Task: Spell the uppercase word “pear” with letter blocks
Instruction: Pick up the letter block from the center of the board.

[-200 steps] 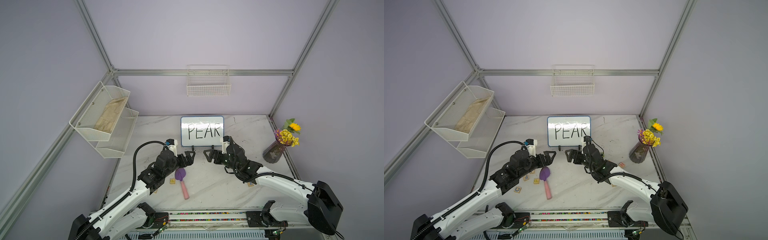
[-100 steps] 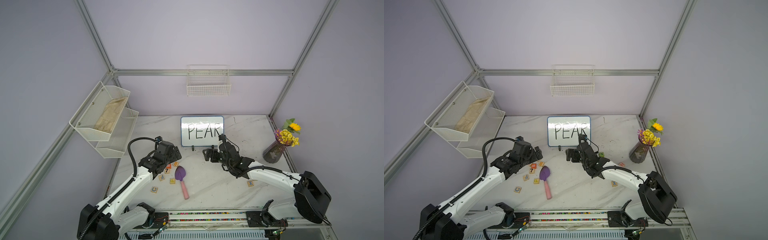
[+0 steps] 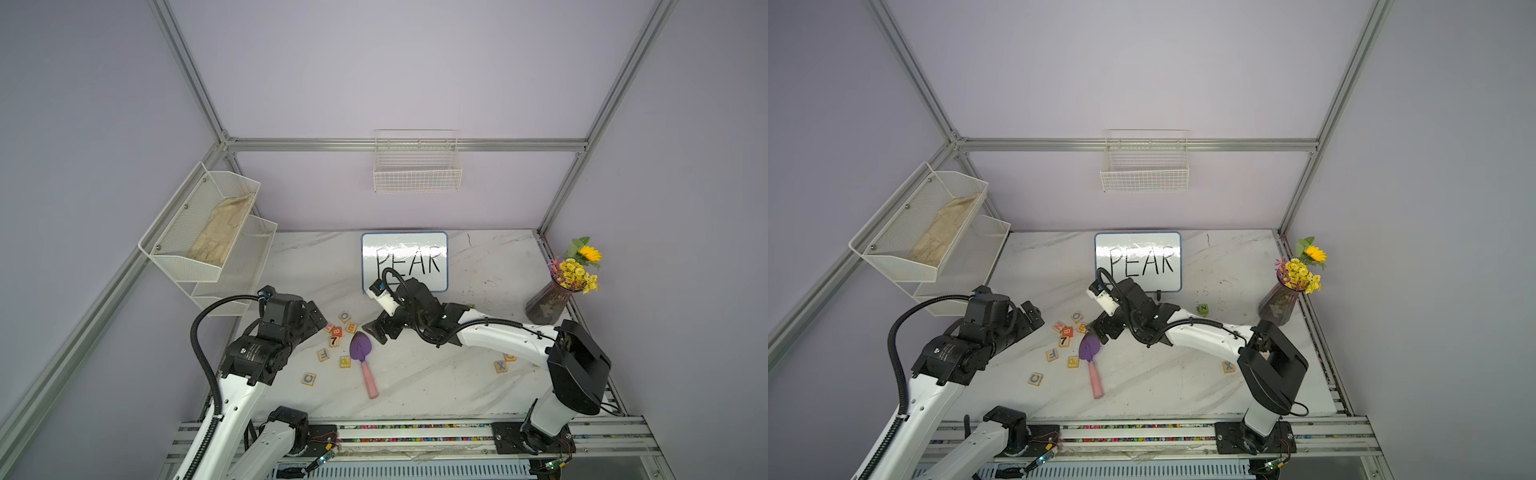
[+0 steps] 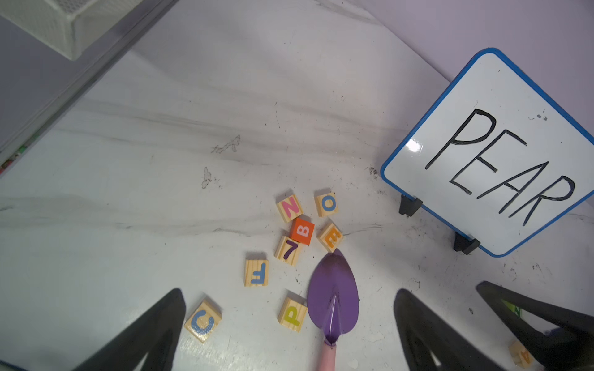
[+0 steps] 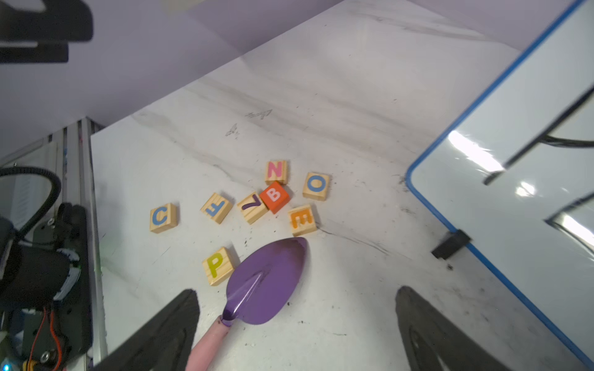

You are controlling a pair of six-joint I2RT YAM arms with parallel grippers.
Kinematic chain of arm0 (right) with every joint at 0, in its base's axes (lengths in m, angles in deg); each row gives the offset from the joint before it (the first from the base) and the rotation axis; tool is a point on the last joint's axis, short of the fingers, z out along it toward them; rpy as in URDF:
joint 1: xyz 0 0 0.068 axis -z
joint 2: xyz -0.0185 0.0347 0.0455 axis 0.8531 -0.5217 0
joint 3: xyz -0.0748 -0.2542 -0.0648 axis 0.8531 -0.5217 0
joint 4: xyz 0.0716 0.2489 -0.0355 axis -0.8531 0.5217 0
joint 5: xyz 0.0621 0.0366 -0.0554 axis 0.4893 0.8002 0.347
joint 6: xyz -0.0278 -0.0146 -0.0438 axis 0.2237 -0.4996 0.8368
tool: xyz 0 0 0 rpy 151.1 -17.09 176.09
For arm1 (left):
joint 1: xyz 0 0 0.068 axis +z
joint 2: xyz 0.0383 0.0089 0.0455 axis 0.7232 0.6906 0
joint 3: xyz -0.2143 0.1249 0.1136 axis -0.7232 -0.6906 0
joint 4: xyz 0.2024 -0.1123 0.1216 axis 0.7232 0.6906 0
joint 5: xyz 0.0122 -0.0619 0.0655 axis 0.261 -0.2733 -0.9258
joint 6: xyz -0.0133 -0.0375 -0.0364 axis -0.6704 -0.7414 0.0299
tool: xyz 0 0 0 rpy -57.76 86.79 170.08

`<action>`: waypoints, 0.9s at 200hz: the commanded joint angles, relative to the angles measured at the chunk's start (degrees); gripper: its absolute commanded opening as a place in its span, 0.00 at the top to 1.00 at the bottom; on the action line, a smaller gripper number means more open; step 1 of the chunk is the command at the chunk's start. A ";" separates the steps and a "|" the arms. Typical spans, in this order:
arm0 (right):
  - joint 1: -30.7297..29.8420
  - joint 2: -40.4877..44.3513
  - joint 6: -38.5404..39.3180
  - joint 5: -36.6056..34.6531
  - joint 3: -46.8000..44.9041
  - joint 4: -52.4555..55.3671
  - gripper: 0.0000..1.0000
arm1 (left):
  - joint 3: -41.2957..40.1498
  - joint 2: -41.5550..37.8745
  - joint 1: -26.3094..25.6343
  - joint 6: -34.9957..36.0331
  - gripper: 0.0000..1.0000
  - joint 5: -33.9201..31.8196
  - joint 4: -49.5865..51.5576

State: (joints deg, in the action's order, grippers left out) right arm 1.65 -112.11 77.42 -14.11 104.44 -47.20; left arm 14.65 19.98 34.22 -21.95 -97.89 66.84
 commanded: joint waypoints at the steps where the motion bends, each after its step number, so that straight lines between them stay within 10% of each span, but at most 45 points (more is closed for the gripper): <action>1: -4.06 -3.26 9.48 1.48 3.51 7.00 0.03 | 2.18 -0.71 3.23 -1.43 0.00 12.28 3.76; 46: -8.71 -9.79 11.79 -0.08 9.07 8.99 0.03 | -1.99 -2.25 11.51 5.31 0.00 25.21 5.12; 180: -13.23 -24.46 19.47 -5.45 22.36 17.15 0.13 | -18.93 -5.91 24.51 -5.09 0.00 29.23 -4.65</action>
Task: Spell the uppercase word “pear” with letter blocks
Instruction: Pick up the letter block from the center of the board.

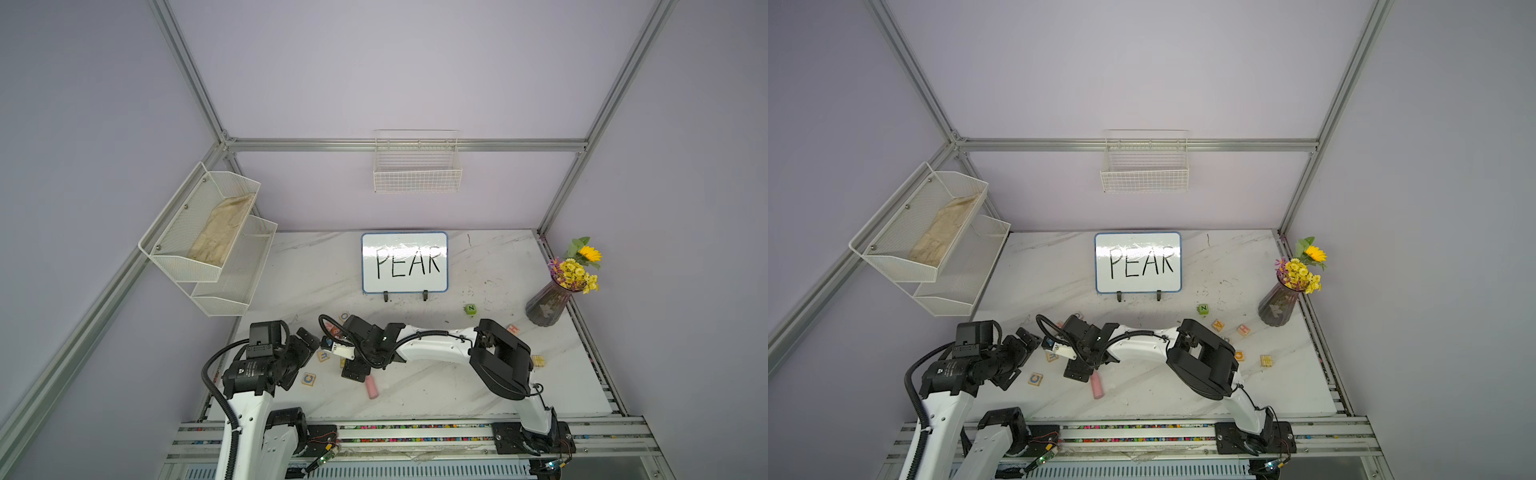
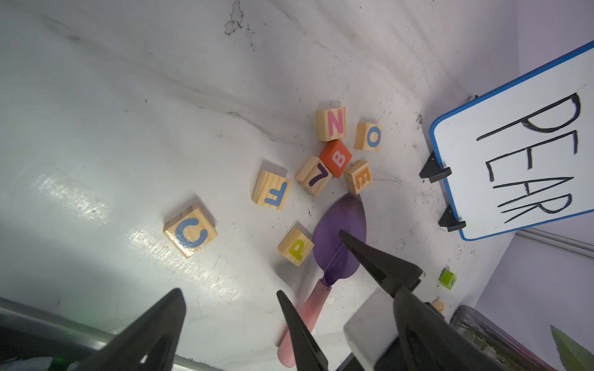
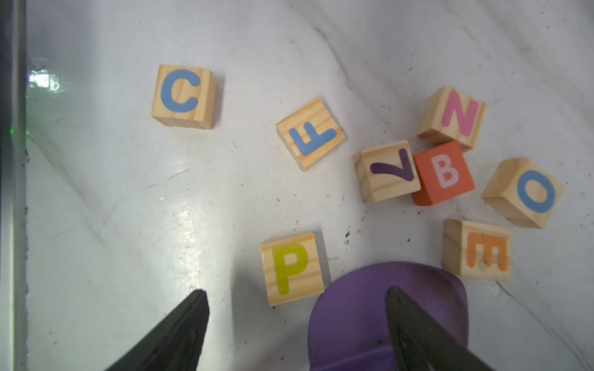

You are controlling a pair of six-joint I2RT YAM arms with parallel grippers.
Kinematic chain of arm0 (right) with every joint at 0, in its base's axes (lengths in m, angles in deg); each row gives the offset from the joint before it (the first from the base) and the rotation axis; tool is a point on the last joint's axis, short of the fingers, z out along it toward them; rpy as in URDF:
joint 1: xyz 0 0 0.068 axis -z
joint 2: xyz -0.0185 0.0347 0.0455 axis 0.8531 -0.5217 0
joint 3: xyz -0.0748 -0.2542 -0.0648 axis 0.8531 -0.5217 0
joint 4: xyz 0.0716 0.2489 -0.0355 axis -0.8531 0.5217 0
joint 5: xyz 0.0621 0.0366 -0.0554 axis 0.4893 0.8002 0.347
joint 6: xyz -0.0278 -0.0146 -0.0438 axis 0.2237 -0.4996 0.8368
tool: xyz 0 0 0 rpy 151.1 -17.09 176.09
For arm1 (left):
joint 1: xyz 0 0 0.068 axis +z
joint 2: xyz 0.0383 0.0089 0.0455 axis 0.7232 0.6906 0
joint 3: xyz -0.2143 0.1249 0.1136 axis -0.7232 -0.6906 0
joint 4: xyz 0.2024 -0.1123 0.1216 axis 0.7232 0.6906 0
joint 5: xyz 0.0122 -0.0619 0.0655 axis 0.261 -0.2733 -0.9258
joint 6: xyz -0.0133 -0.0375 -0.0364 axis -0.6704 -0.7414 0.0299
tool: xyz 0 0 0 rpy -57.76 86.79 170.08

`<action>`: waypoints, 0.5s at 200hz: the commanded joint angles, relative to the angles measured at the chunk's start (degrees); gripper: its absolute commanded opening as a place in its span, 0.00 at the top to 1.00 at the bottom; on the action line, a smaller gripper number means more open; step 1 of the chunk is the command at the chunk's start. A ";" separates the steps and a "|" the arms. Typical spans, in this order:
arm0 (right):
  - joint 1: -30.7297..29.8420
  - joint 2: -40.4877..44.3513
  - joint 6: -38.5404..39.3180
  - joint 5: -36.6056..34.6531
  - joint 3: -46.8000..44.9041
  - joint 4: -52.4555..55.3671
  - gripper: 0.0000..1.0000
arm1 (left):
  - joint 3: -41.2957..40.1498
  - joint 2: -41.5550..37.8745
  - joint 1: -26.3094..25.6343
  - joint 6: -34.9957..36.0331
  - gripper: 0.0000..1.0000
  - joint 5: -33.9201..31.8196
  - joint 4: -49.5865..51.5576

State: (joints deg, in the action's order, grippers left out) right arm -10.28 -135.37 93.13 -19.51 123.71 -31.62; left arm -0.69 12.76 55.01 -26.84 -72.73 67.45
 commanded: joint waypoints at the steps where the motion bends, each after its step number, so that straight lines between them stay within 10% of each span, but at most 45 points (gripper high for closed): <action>1: -1.30 -1.33 3.78 -0.04 3.19 1.64 0.13 | -3.75 1.39 3.98 -0.13 0.00 4.33 -5.41; 100: -1.04 -7.70 4.60 -1.88 9.97 5.43 0.24 | -7.28 2.41 8.36 1.43 0.00 6.39 -9.43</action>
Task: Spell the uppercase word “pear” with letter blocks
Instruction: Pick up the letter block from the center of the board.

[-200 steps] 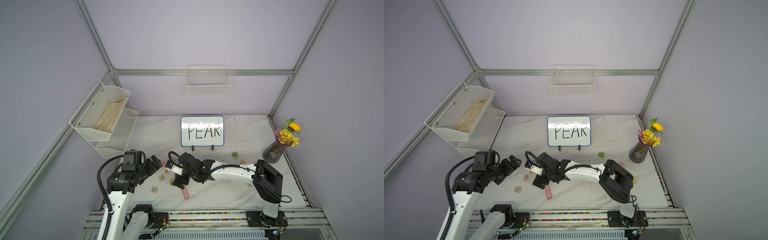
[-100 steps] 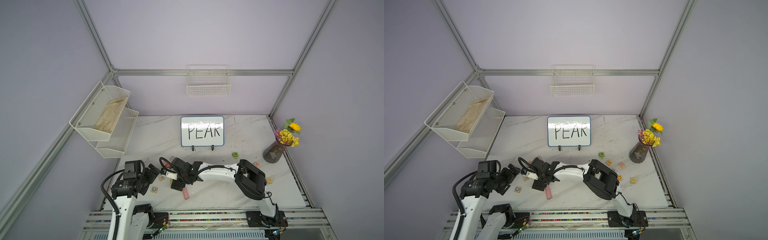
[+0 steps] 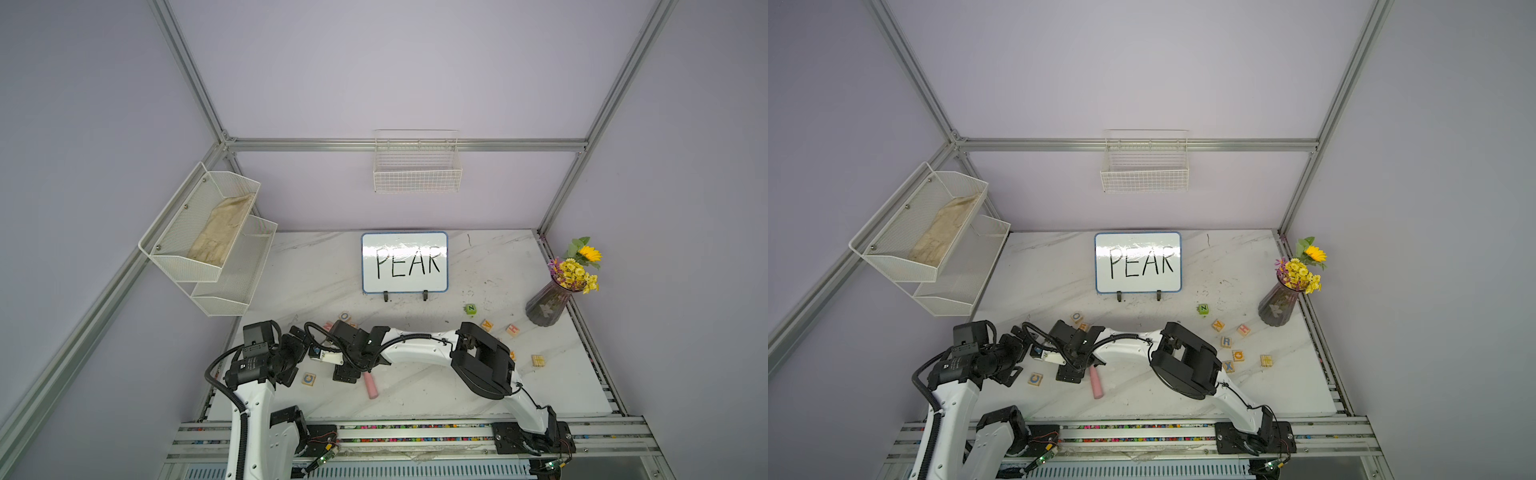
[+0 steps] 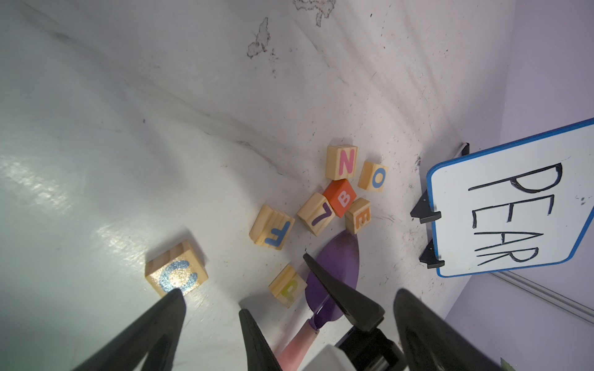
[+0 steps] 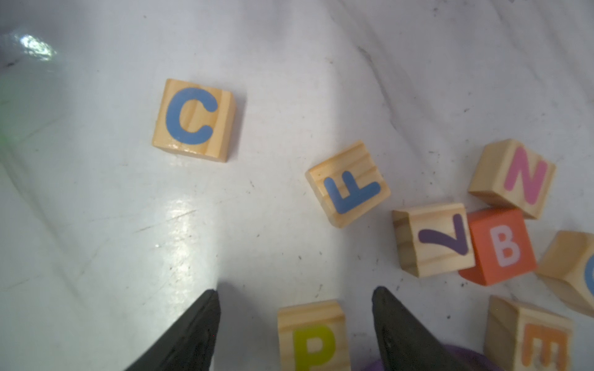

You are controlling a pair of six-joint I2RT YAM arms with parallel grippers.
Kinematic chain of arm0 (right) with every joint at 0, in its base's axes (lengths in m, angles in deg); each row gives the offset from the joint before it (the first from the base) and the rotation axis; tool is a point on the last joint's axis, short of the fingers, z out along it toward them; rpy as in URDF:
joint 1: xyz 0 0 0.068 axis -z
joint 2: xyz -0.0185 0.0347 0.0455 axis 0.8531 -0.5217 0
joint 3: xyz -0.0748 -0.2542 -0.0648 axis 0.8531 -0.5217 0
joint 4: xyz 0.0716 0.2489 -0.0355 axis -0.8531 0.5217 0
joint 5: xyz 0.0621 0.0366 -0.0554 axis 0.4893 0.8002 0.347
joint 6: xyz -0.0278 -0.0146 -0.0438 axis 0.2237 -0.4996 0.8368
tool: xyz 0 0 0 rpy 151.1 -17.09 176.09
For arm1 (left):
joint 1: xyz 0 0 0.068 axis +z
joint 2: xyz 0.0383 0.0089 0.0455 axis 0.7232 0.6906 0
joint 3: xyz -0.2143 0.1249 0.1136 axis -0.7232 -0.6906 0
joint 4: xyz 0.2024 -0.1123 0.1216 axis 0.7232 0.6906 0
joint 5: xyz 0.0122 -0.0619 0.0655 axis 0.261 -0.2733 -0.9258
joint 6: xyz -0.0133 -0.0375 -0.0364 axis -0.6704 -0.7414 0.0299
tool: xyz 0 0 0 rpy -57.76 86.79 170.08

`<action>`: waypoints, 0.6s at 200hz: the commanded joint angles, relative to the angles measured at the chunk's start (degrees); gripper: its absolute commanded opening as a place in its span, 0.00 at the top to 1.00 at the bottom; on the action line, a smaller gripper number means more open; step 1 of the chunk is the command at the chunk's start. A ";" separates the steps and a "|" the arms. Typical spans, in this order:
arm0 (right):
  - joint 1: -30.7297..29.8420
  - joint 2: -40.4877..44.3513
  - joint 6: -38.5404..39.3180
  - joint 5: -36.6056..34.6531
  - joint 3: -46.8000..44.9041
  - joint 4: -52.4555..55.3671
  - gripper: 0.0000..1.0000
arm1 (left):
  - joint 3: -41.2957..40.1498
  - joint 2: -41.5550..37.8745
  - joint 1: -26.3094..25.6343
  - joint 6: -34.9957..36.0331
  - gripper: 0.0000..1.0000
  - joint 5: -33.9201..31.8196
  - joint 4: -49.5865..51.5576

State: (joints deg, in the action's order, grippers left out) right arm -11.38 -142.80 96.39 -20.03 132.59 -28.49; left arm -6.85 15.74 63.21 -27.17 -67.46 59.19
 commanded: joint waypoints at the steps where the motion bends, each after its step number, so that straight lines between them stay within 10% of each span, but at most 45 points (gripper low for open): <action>1: 0.10 -0.26 1.33 -1.36 1.06 2.33 0.24 | -1.10 -0.54 0.17 1.76 0.00 1.14 -1.21; 120: 1.51 0.02 0.01 0.75 0.78 6.90 0.48 | -3.18 -0.08 0.18 0.88 0.00 3.11 -3.71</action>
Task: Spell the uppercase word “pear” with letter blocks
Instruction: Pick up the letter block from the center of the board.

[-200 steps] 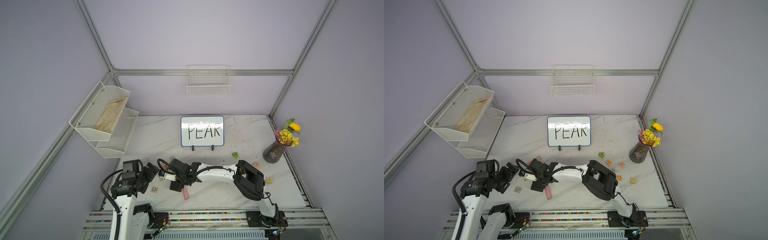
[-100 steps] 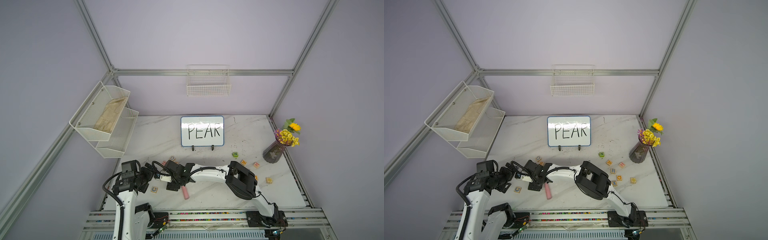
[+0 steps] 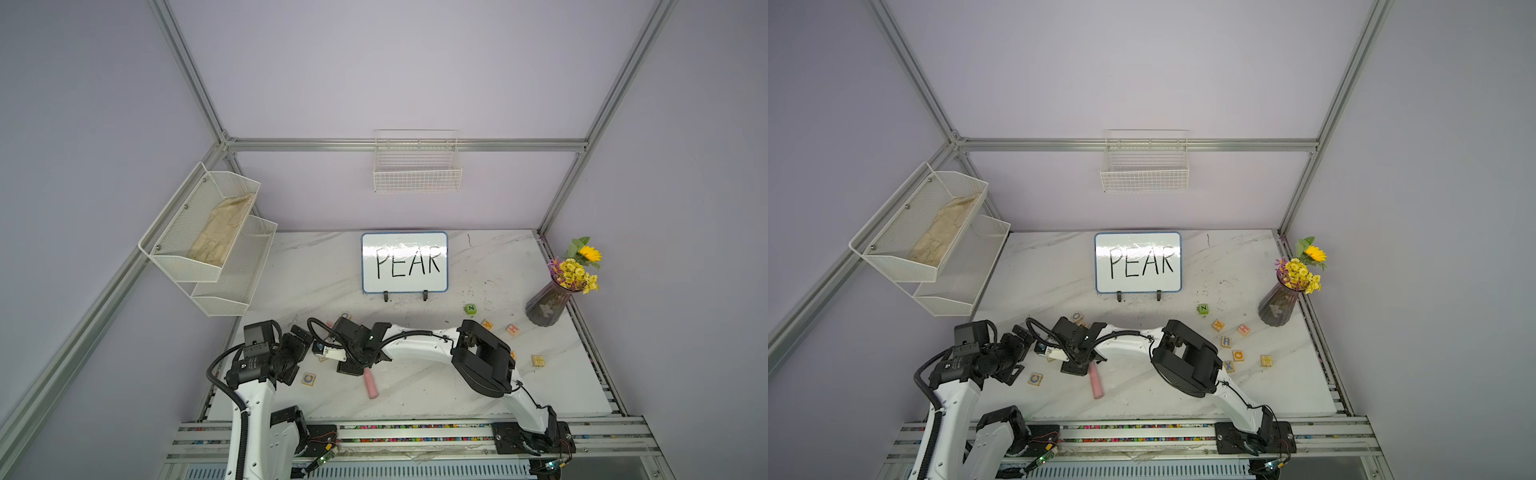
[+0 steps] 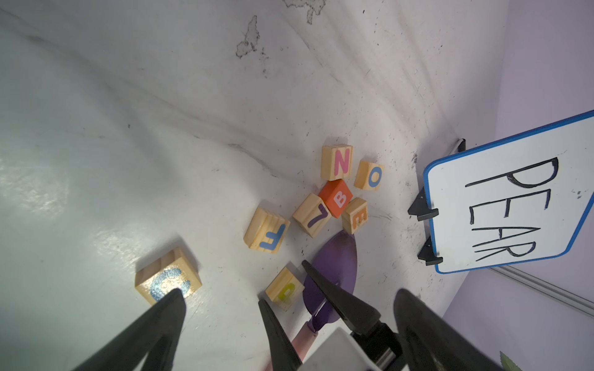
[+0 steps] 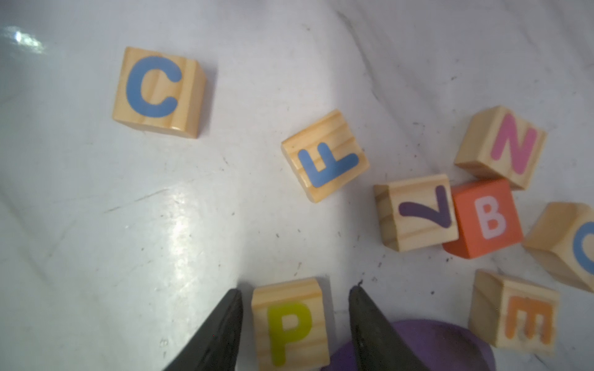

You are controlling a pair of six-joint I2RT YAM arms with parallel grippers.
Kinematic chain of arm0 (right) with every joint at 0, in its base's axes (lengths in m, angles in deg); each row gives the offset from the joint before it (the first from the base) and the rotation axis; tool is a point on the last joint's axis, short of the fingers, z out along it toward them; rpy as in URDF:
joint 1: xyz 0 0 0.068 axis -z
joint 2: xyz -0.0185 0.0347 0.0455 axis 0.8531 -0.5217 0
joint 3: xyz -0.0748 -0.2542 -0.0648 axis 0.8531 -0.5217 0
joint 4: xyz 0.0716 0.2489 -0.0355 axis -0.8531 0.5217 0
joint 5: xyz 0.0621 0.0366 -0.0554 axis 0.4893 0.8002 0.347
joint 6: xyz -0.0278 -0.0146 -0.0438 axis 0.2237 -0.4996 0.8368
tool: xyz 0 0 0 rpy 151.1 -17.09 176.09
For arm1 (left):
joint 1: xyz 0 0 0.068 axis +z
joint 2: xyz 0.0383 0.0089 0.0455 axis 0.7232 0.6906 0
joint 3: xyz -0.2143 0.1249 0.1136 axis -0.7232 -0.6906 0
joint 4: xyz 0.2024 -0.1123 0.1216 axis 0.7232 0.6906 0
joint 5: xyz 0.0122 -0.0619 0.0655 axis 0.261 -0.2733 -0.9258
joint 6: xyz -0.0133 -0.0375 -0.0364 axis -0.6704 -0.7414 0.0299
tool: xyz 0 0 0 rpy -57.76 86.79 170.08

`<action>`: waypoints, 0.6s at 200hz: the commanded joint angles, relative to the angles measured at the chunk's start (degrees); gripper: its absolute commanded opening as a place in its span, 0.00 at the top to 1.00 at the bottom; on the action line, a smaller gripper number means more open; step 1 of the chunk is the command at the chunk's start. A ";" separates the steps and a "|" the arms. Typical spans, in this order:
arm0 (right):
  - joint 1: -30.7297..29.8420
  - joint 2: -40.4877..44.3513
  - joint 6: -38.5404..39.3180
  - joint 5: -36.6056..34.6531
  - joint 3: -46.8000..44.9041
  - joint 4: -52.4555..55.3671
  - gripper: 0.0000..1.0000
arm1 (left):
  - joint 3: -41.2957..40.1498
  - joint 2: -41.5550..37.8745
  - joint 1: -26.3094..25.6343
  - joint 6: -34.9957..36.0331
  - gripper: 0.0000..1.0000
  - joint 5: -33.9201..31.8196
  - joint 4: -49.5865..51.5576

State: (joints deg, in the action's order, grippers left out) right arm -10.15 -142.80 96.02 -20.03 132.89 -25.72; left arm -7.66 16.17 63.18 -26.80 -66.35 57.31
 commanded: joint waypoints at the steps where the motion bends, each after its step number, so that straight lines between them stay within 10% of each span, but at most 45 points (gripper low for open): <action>1: 0.31 0.02 0.38 0.75 0.51 4.14 0.48 | -2.33 -0.52 0.19 0.51 0.00 1.99 -1.83; 120: 0.33 1.11 -2.58 0.32 0.46 2.66 0.71 | -2.01 -0.17 0.19 0.68 0.00 1.54 -1.83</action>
State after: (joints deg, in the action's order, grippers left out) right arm -9.96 -142.80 94.88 -19.53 133.02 -24.84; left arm -7.66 16.19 63.18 -26.82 -65.85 57.31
